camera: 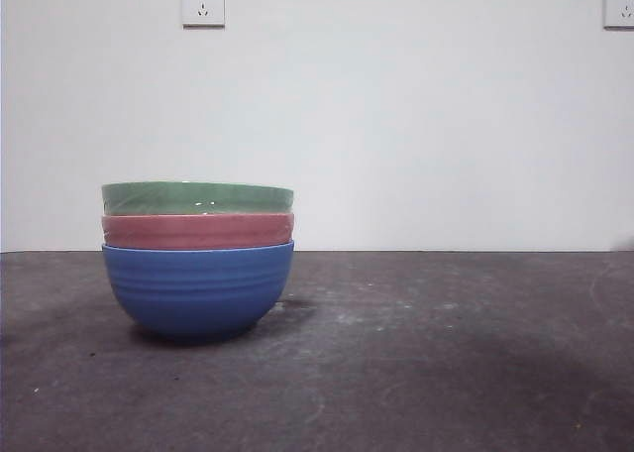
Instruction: Pick up the green bowl on the top,put the green bowl on the left,pick up the red bowl in the middle,put the red bowl on the right
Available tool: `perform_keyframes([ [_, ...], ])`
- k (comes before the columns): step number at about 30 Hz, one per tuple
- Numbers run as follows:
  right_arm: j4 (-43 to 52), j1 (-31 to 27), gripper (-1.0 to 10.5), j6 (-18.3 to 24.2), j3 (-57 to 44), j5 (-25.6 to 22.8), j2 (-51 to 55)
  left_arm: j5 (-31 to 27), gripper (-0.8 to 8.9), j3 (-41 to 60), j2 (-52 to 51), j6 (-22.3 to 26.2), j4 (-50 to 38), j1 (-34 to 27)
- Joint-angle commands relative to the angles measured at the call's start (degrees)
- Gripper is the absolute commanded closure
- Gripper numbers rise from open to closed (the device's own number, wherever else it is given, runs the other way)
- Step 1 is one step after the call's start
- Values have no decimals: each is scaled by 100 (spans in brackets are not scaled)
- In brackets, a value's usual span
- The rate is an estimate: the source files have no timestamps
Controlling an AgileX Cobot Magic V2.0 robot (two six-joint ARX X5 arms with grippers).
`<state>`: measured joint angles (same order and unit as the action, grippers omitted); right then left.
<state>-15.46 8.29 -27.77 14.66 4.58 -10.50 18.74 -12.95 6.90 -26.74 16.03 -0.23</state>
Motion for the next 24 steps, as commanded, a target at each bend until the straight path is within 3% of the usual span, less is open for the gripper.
perform_keyframes([
  [1,-118,2,957,293,485,142,-411,264,820,-428,476,7,15,-15],
  [6,-376,2,957,647,1355,380,-1248,791,820,-1276,1405,634,39,-15],
  [11,-669,2,953,1416,2164,1117,-2170,1666,820,-2164,2365,1471,321,-15],
  [16,-1161,2,949,2188,2870,1987,-3008,2367,820,-3038,3359,2203,1311,-2],
  [20,-1473,2,947,2605,3189,2352,-3475,2481,817,-3604,3967,2889,2105,76],
  [24,-1552,4,899,2693,3252,2400,-3694,2476,804,-3897,4295,3045,2352,264],
])
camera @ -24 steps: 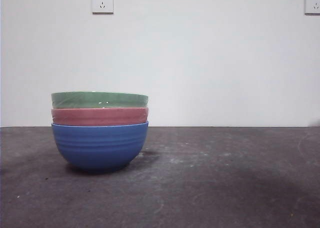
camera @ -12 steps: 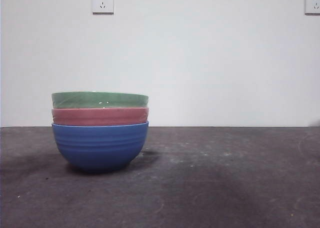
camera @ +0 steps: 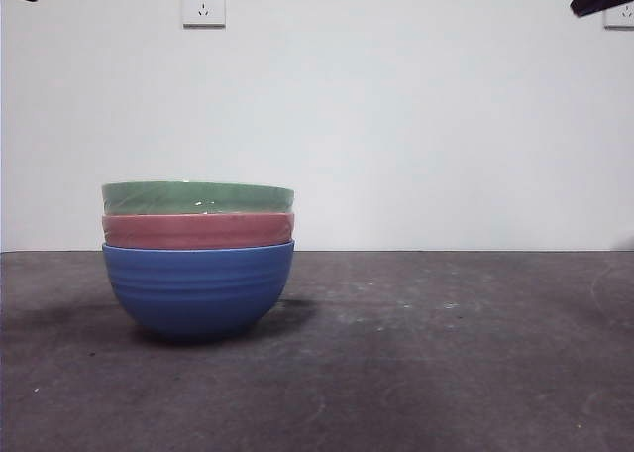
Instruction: Pick up the green bowl on the top,put the green bowl on the left,pick up the red bowl in the middle,put the red bowl on the right
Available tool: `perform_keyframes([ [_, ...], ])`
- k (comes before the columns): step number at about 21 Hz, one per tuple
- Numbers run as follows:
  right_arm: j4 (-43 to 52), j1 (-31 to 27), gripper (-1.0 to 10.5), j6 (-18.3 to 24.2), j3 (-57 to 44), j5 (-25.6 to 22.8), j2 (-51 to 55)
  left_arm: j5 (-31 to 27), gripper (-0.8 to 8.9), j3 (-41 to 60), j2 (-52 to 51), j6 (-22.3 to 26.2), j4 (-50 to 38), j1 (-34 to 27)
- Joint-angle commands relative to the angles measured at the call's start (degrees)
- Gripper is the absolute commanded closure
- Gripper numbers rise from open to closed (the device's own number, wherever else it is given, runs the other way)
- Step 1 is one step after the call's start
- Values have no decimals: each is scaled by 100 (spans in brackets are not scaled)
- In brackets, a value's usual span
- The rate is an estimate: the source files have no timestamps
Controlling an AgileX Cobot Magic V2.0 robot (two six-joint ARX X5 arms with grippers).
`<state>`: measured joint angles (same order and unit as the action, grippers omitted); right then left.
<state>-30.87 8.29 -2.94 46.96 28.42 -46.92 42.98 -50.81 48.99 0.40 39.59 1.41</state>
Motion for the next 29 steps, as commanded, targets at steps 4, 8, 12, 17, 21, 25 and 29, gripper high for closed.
perform_keyframes([
  [4,-13,4,689,201,22,0,-120,-238,485,-205,262,328,-9,356],
  [8,-11,4,691,197,22,0,-120,-765,404,-264,450,442,13,837],
  [12,-4,7,694,197,22,2,-125,-1687,405,-754,1034,1362,433,1766],
  [17,-4,7,695,197,22,2,-138,-2835,409,-1349,2081,2159,695,2938],
  [21,-4,7,695,199,22,2,-146,-3244,409,-1530,2940,2288,610,3241],
  [25,-7,7,696,199,22,2,-146,-3241,425,-1532,3456,2500,540,3257],
  [29,-7,7,696,201,22,0,-146,-3239,577,-1532,3508,2645,549,3268],
])
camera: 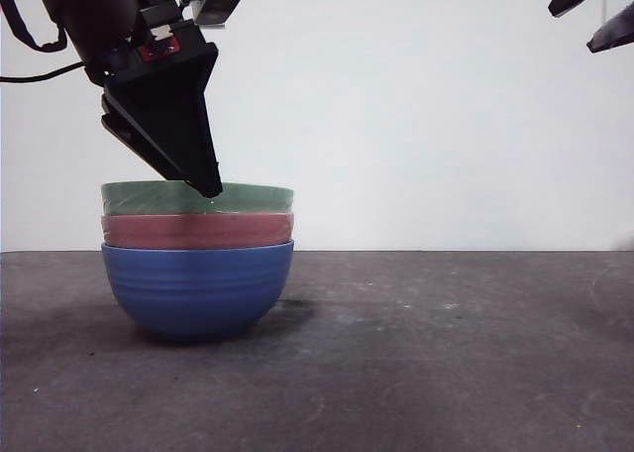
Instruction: Pick up the green bowl on the top,put the green bowl on the left,pick up the red bowl in the middle,put the red bowl on the right
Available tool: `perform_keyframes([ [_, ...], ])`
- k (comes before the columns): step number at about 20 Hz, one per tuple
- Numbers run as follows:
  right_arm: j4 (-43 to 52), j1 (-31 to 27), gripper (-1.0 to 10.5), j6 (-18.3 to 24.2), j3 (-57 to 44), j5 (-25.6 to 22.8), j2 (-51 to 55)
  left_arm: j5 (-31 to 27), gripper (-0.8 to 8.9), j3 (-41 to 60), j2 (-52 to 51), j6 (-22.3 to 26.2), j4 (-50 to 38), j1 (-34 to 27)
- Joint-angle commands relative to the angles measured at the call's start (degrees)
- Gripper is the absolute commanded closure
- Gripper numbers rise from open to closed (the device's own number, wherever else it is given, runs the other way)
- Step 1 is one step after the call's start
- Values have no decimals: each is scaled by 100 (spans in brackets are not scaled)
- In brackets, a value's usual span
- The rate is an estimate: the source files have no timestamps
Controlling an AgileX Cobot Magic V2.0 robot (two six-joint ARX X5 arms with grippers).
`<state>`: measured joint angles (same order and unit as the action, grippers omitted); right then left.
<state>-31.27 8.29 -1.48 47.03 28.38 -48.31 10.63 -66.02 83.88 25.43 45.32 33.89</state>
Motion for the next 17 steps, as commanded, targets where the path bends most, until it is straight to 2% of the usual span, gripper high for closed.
perform_keyframes([
  [1,35,7,696,55,15,4,-7,-9,607,-13,20,142,-17,20],
  [3,35,7,697,55,15,2,-7,-11,701,-13,20,186,17,20],
  [5,35,7,697,57,15,2,-7,-13,754,-13,20,188,17,20],
  [8,37,7,698,57,15,0,-7,-20,762,-13,20,234,20,20],
  [12,68,7,698,57,15,0,-7,-15,822,-109,20,328,122,20],
  [17,142,7,698,57,15,-2,-7,-13,822,-848,20,326,774,20],
])
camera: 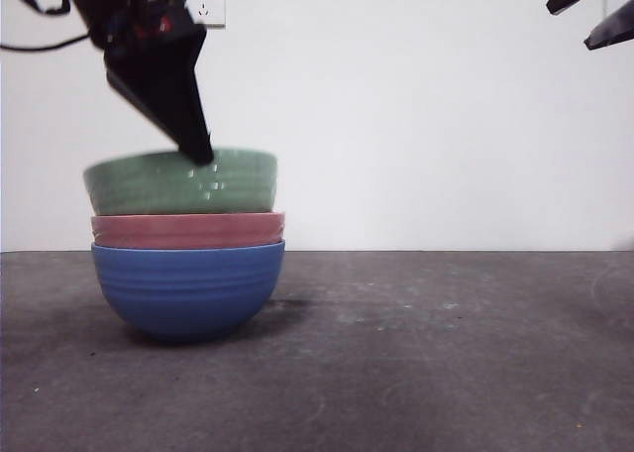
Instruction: Pick up the green bowl on the top,put the green bowl on the left,pick up the red bowl in the middle,put the red bowl on the right
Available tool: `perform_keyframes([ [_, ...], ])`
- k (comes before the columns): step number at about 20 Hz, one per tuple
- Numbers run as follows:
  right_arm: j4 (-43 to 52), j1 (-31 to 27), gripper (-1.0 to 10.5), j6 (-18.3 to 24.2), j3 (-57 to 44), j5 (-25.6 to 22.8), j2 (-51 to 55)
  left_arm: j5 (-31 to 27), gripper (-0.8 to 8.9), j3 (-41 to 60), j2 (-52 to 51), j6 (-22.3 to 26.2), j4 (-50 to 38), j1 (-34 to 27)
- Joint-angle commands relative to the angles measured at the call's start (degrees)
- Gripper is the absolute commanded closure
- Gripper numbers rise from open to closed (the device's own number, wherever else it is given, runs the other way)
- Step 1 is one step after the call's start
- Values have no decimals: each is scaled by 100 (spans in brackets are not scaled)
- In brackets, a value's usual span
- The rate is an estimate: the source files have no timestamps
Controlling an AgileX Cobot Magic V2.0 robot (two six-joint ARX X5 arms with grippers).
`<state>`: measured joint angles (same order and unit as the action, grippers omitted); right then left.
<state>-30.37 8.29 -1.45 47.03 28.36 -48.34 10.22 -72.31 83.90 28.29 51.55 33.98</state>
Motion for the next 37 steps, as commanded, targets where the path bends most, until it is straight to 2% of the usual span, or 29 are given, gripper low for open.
perform_keyframes([
  [1,72,7,698,55,15,0,-4,31,822,-426,17,37,308,15],
  [6,184,7,698,52,15,-4,-4,37,822,-1705,17,-173,1121,387],
  [10,205,2,698,52,15,-42,-4,26,822,-2127,17,-555,1147,1370],
  [12,212,0,698,55,15,-52,-4,22,822,-2050,39,-682,1058,1906],
  [14,225,0,698,57,15,-304,-4,-107,822,-1746,42,-942,671,2503],
  [17,227,-4,698,98,15,-476,-4,-787,822,-918,42,-1388,160,3220],
  [19,262,-4,698,96,15,-476,-4,-1067,822,-236,42,-1639,-262,3434],
  [22,319,-4,698,96,15,-474,-4,-1327,822,656,39,-1941,-796,3475],
  [26,463,-4,698,94,15,-474,-4,-1294,822,1436,42,-1982,-1458,3471],
  [37,522,-2,698,94,15,-466,-4,-973,815,1652,229,-2085,-1746,3366],
])
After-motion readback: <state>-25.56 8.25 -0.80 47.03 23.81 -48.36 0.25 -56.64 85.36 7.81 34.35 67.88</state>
